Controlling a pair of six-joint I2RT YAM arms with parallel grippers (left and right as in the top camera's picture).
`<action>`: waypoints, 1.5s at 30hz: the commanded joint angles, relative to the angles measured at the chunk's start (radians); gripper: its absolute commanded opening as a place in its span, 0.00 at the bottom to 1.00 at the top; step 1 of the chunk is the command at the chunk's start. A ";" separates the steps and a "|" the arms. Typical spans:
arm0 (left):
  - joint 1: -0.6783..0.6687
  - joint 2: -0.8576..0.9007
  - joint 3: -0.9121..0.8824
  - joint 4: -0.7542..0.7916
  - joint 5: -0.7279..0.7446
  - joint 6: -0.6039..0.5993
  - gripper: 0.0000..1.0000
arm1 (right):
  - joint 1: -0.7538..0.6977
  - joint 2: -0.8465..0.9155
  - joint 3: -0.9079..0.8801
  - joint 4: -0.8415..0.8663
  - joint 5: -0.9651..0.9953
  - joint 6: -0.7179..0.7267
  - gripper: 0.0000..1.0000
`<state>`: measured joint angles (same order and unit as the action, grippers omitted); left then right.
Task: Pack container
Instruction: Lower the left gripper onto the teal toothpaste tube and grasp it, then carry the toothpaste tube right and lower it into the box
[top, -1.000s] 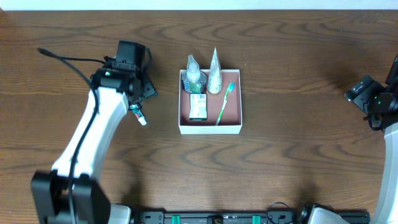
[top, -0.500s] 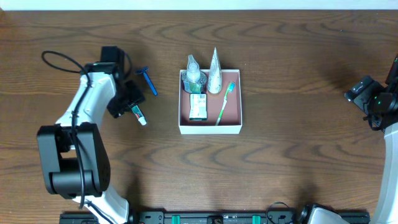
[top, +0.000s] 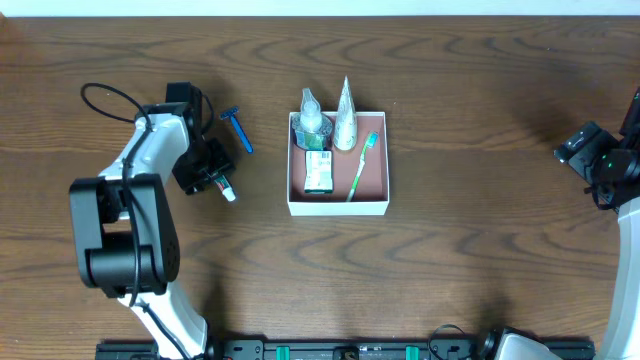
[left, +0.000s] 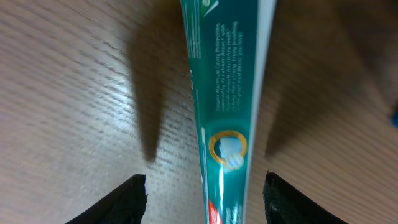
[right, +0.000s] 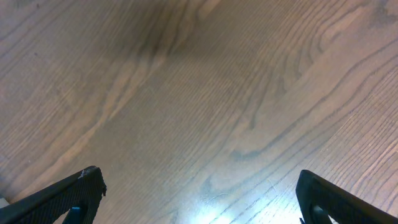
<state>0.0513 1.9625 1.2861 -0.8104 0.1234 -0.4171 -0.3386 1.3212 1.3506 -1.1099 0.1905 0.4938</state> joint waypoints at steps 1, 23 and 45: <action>0.000 0.037 0.011 -0.003 0.001 0.021 0.61 | -0.009 0.002 0.002 -0.002 0.003 0.014 0.99; 0.000 0.052 0.011 0.000 0.000 0.047 0.24 | -0.009 0.002 0.002 -0.002 0.003 0.014 0.99; -0.002 -0.175 0.133 -0.042 0.479 0.202 0.19 | -0.009 0.002 0.002 -0.002 0.003 0.014 0.99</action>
<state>0.0505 1.8858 1.3663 -0.8520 0.3916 -0.2909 -0.3386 1.3212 1.3506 -1.1099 0.1905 0.4938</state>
